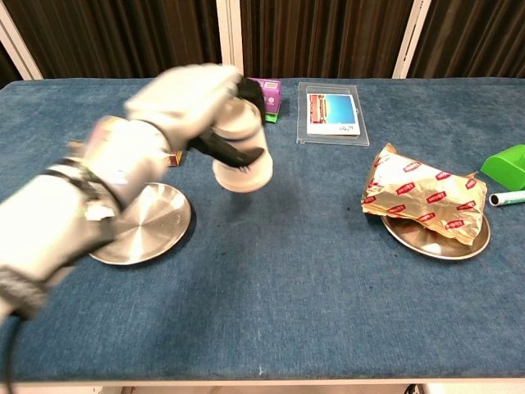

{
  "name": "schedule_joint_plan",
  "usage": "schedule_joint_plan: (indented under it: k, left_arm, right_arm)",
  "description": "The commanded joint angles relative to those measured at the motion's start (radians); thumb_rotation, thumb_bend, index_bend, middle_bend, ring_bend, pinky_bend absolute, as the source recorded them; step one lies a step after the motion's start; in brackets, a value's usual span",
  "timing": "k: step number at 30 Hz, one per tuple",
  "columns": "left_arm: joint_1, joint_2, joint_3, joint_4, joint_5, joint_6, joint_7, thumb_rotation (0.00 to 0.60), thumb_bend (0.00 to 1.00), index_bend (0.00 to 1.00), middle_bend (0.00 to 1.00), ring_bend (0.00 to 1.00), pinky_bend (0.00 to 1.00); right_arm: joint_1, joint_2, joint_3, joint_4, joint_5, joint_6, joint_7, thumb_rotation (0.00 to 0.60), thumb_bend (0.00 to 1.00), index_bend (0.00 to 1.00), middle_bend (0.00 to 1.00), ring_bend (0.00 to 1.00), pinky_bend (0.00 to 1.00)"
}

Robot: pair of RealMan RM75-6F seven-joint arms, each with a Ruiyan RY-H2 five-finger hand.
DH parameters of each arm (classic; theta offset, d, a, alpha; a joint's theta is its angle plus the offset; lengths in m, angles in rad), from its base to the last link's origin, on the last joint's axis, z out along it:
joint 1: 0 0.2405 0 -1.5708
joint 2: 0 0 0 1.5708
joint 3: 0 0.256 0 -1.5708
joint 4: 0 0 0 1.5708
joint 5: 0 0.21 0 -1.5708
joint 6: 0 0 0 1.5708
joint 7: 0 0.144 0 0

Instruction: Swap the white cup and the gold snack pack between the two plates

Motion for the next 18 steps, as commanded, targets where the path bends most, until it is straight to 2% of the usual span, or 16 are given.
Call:
schedule_joint_plan:
  k: [1, 3, 7, 9, 11, 13, 15, 16, 18]
  left_arm:
    - [-0.073, -0.089, -0.033, 0.113, -0.044, -0.03, 0.039, 0.6, 0.5, 0.49, 0.53, 0.53, 0.75]
    - [-0.097, -0.12, -0.034, 0.171, -0.045, -0.032, 0.043, 0.6, 0.48, 0.49, 0.53, 0.53, 0.75]
    - [-0.126, -0.157, -0.048, 0.237, -0.073, -0.044, 0.042, 0.6, 0.34, 0.42, 0.47, 0.51, 0.73]
    - [-0.138, -0.17, -0.05, 0.261, -0.069, -0.034, 0.036, 0.6, 0.25, 0.38, 0.43, 0.47, 0.71]
    - [-0.142, -0.167, -0.04, 0.267, -0.065, -0.034, 0.033, 0.6, 0.14, 0.29, 0.36, 0.39, 0.67]
    - [-0.138, -0.155, -0.033, 0.247, -0.08, -0.045, 0.037, 0.6, 0.07, 0.18, 0.25, 0.28, 0.56]
    - [-0.13, -0.132, -0.028, 0.207, -0.099, -0.054, 0.048, 0.6, 0.04, 0.12, 0.19, 0.21, 0.43]
    - [-0.128, -0.12, -0.025, 0.187, -0.103, -0.056, 0.052, 0.6, 0.02, 0.1, 0.16, 0.18, 0.35]
    - [-0.117, -0.087, -0.013, 0.133, -0.108, -0.055, 0.054, 0.6, 0.0, 0.08, 0.15, 0.16, 0.29]
  right_arm:
    - [0.008, 0.007, 0.003, 0.0, 0.004, -0.011, 0.013, 0.555, 0.16, 0.0, 0.0, 0.0, 0.08]
    - [0.011, 0.01, 0.003, 0.0, 0.002, -0.014, 0.018, 0.555, 0.16, 0.0, 0.0, 0.0, 0.08]
    - [0.019, 0.013, 0.004, -0.001, 0.002, -0.025, 0.021, 0.555, 0.16, 0.0, 0.0, 0.0, 0.08]
    - [0.023, 0.014, 0.004, -0.003, 0.001, -0.03, 0.019, 0.555, 0.16, 0.0, 0.0, 0.0, 0.08]
    - [0.025, 0.014, 0.005, -0.005, 0.0, -0.031, 0.018, 0.555, 0.16, 0.0, 0.0, 0.0, 0.08]
    - [0.025, 0.013, 0.005, -0.006, 0.0, -0.031, 0.013, 0.555, 0.16, 0.0, 0.0, 0.0, 0.08]
    - [0.027, 0.01, 0.005, -0.008, -0.001, -0.034, 0.006, 0.556, 0.16, 0.0, 0.0, 0.0, 0.08]
    - [0.028, 0.008, 0.004, -0.009, -0.001, -0.037, 0.0, 0.556, 0.16, 0.0, 0.0, 0.0, 0.08]
    - [0.033, 0.002, 0.003, -0.01, -0.005, -0.044, -0.012, 0.556, 0.16, 0.0, 0.0, 0.0, 0.08]
